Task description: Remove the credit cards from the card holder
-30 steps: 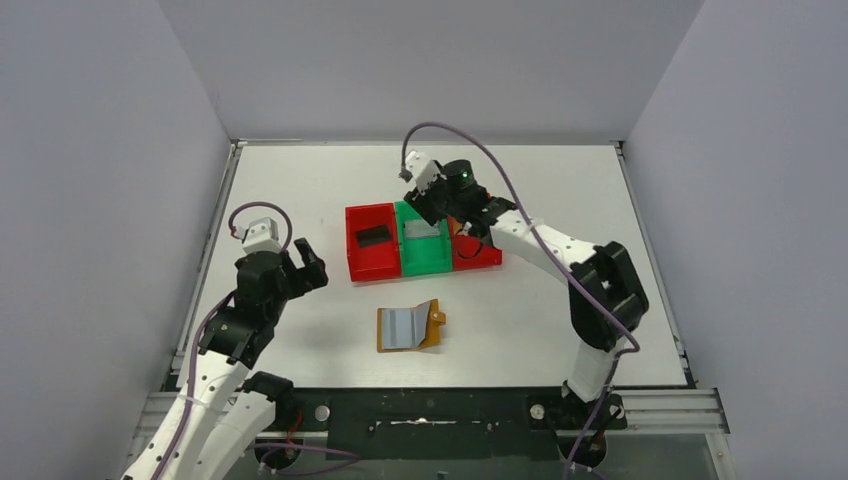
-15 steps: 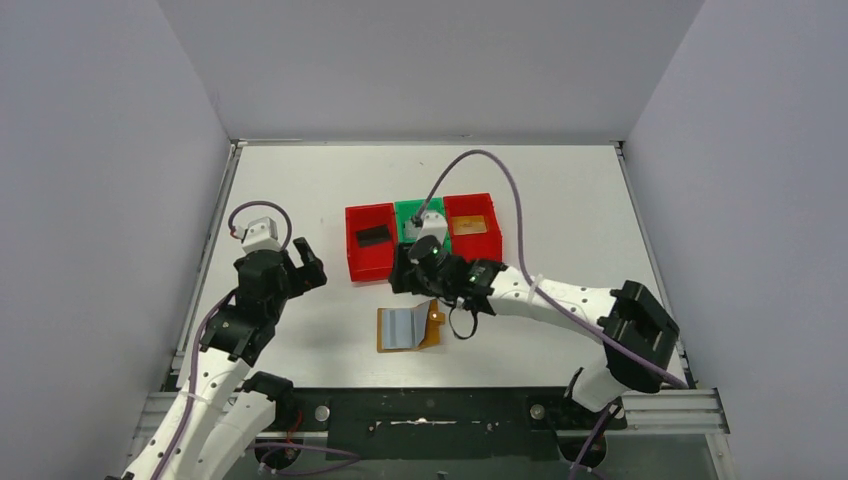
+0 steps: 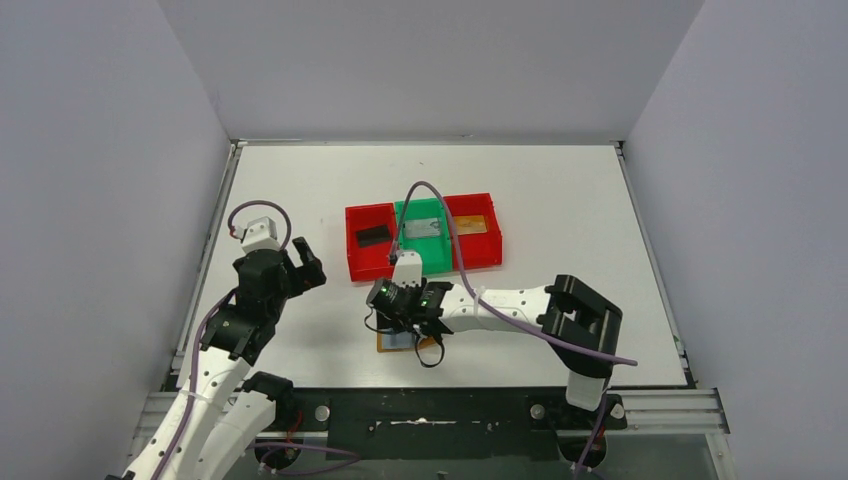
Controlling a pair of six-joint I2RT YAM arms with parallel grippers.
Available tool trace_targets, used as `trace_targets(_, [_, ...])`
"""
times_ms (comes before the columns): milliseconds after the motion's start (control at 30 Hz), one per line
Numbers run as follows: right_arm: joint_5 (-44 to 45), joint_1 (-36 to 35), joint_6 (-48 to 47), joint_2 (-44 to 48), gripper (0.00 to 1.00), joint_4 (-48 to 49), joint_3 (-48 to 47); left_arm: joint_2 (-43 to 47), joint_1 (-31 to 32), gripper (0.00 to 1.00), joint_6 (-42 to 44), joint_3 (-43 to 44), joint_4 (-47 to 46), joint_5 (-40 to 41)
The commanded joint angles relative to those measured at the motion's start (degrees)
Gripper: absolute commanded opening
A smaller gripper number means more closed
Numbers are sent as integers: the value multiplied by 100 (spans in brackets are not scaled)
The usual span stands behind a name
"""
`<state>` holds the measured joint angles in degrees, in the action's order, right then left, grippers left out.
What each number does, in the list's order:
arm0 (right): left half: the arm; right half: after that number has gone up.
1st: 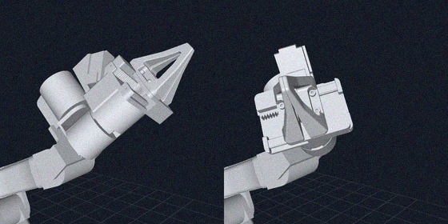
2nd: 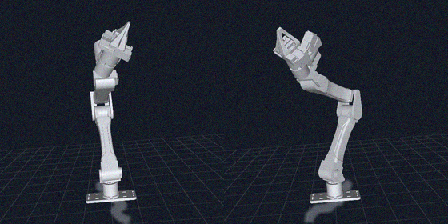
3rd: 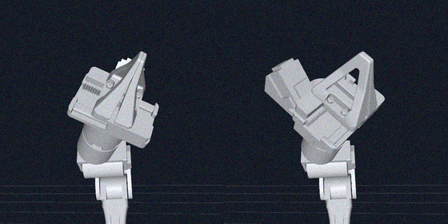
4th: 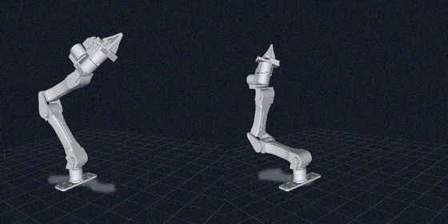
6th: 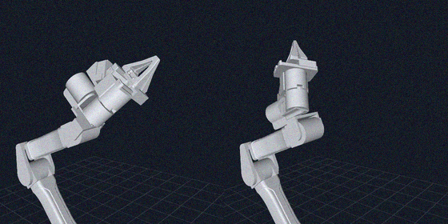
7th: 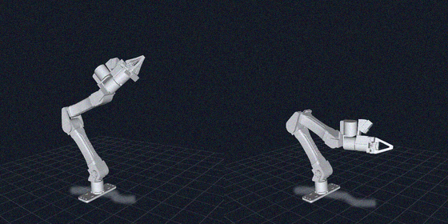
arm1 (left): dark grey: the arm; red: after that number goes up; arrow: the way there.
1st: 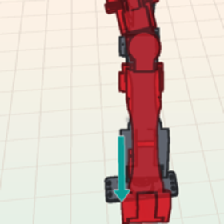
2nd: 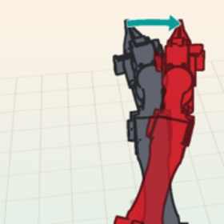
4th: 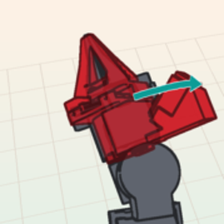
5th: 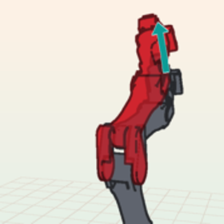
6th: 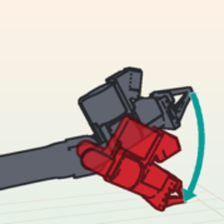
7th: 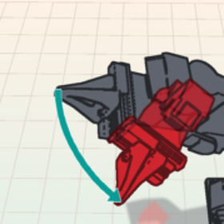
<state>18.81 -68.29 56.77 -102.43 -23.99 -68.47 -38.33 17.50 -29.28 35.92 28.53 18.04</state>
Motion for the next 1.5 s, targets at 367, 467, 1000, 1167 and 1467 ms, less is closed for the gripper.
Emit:
trace_targets(367, [124,-72,385,-494,50,-405,-164,88,-91,92,54,108,-198,49])
trace_targets(467, [84,-70,420,-468,48,-283,-8,80,-97,92,62,99,-214,8])
trace_targets(1000, [-113,11,369,-228,48,86,76,-1,-97,92,89,73,-252,-82])
trace_targets(1167, [-126,27,264,-220,44,121,81,-14,-92,92,97,73,-252,-73])
trace_targets(1467, [287,-114,343,-780,48,-816,-485,-12,-105,92,107,64,-269,-98])
